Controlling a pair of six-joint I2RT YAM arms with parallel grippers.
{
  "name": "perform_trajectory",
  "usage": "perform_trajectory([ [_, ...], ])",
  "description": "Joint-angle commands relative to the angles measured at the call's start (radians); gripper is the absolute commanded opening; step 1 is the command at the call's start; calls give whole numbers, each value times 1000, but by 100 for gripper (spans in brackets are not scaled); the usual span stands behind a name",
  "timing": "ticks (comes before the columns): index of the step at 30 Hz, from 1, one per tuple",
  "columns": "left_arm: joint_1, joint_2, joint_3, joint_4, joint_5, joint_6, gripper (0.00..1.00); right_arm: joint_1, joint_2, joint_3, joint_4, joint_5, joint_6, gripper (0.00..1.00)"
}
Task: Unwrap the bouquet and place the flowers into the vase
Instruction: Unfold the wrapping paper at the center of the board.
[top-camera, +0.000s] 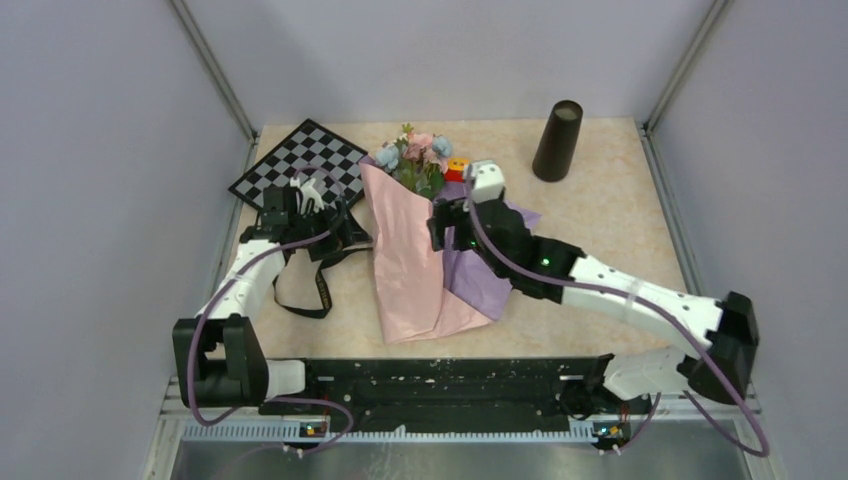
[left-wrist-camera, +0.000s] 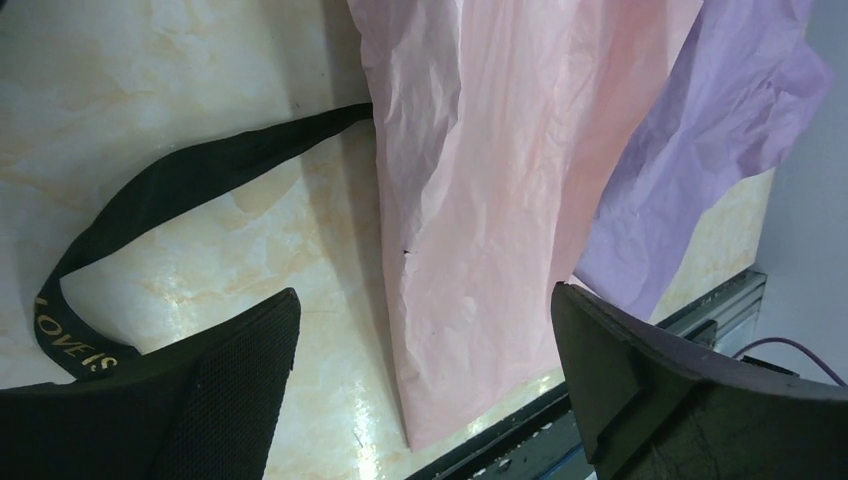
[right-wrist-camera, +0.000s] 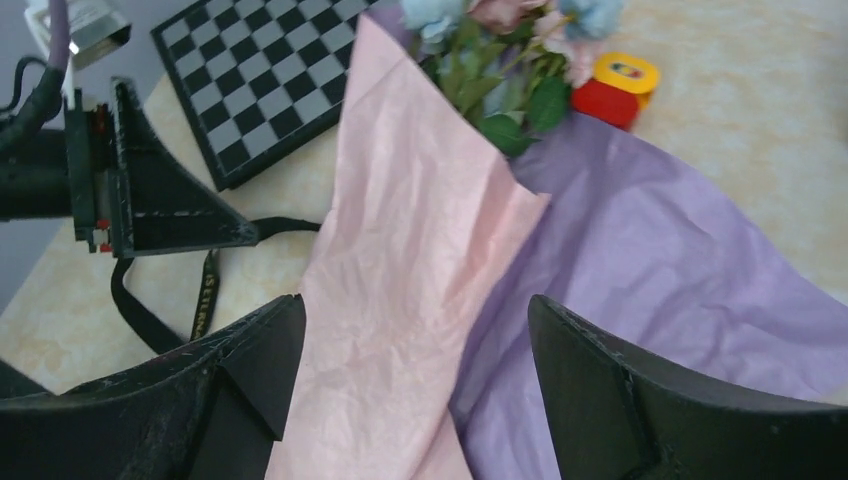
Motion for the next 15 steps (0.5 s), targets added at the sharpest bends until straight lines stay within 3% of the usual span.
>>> perform_trajectory([
  [1, -2, 39, 86, -87, -57, 101, 99, -21, 210, 147, -50, -217, -50, 82],
  [8, -3, 37, 67, -47, -18, 76, 99, -115, 395, 192, 13, -464, 8, 79],
  [15, -23, 67, -6, 116, 60, -74, 94, -167, 532, 237, -33, -551, 12, 74],
])
